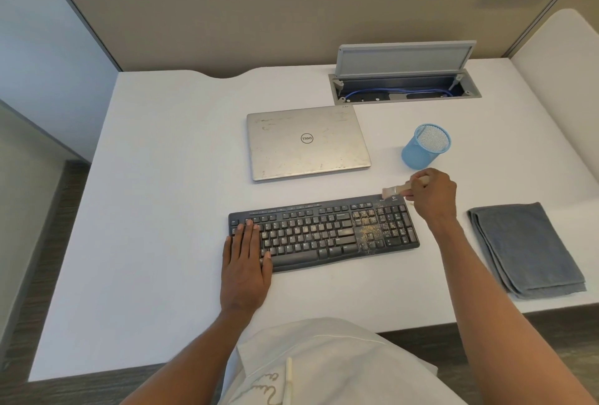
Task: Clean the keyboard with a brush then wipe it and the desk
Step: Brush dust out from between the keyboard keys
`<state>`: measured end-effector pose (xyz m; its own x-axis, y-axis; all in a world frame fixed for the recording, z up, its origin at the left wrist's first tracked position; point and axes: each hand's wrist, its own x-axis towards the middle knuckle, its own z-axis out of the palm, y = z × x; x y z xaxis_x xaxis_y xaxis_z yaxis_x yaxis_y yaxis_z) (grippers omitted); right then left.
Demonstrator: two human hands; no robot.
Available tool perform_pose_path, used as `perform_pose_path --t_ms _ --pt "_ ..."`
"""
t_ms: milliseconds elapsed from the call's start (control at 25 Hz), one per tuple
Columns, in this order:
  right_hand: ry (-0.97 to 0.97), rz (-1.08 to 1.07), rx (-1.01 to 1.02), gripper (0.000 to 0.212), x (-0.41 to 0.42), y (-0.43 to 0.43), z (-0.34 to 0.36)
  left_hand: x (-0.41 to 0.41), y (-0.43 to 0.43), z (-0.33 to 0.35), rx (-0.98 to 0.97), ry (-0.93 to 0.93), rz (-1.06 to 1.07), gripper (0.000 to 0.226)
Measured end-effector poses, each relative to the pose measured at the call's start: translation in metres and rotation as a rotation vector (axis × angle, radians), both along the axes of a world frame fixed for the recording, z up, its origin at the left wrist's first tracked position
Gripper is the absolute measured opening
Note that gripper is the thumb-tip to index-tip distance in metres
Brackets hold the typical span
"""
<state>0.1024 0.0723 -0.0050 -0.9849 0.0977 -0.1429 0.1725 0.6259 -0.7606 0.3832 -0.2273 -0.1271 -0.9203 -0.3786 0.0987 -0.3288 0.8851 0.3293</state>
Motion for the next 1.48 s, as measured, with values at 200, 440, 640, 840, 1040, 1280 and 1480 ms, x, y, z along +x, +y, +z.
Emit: perform_pose_path --t_ms 200,440,640,840,1040,1280,1480 --pt "-0.022 -0.084 0.162 0.017 0.000 0.024 -0.001 -0.001 0.000 0.000 -0.004 -0.006 0.004 0.063" --pt "0.006 0.095 0.032 0.017 0.009 -0.007 0.008 0.000 0.000 -0.002 -0.013 -0.005 -0.001 0.063" --pt "-0.015 0.186 0.171 0.026 0.010 -0.013 -0.004 -0.001 0.000 0.000 0.000 0.008 0.004 0.062" --pt "0.017 0.134 0.353 0.016 0.001 0.020 -0.003 0.000 -0.001 -0.002 -0.003 0.002 0.001 0.063" --pt "-0.018 0.094 0.220 0.018 0.003 0.012 0.003 0.000 0.000 -0.002 -0.010 0.005 -0.004 0.063" --pt "-0.068 0.149 0.094 0.027 0.008 -0.006 -0.004 0.000 -0.001 -0.002 -0.009 0.011 -0.007 0.063" --pt "-0.072 0.073 0.233 0.023 0.001 0.023 -0.003 -0.001 -0.001 -0.002 -0.001 -0.004 -0.001 0.063"
